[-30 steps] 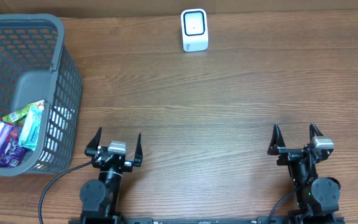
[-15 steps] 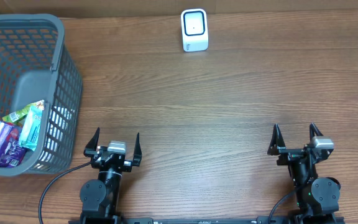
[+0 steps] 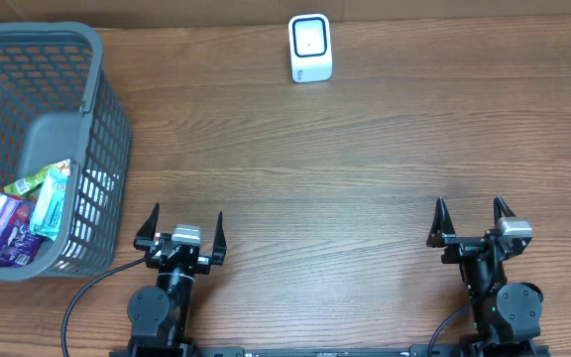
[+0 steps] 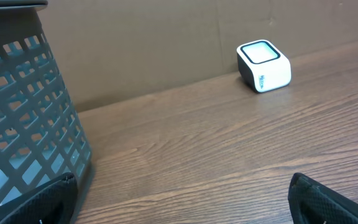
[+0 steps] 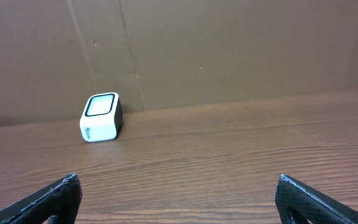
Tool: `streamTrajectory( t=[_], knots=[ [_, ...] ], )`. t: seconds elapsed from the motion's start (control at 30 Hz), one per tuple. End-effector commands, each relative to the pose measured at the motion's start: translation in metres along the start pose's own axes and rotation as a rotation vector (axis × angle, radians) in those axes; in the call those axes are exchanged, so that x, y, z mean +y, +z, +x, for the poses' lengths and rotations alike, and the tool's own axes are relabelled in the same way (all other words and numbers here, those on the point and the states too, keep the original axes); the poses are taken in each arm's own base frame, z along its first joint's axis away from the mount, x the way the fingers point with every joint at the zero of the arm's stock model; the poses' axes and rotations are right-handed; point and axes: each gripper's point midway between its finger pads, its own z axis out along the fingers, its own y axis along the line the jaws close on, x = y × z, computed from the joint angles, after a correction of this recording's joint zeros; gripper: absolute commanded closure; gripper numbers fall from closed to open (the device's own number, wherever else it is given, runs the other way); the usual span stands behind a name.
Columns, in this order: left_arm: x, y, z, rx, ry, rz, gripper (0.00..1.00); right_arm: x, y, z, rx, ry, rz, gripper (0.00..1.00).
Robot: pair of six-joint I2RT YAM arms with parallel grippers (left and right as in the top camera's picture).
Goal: Scan the item barcode
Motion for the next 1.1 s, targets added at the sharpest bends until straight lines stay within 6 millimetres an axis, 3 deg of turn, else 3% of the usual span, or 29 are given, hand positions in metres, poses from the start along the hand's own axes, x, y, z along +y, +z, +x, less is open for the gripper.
streamTrajectory(
  t=[0.0, 0.6, 1.07],
  knots=[
    [0.0, 0.0, -0.001, -0.01, 0.014, 0.0, 0.0, 0.0, 0.0, 0.001, -0.008, 0.0, 0.001, 0.0],
    [0.004, 0.0, -0.009, -0.041, -0.088, -0.017, 0.0, -0.001, 0.0, 0.001, -0.009, 0.0, 0.004, 0.0],
    [0.014, -0.007, -0.039, -0.102, -0.121, -0.044, 0.0, 0.001, -0.003, -0.015, -0.035, -0.002, 0.001, 0.0]
  ],
)
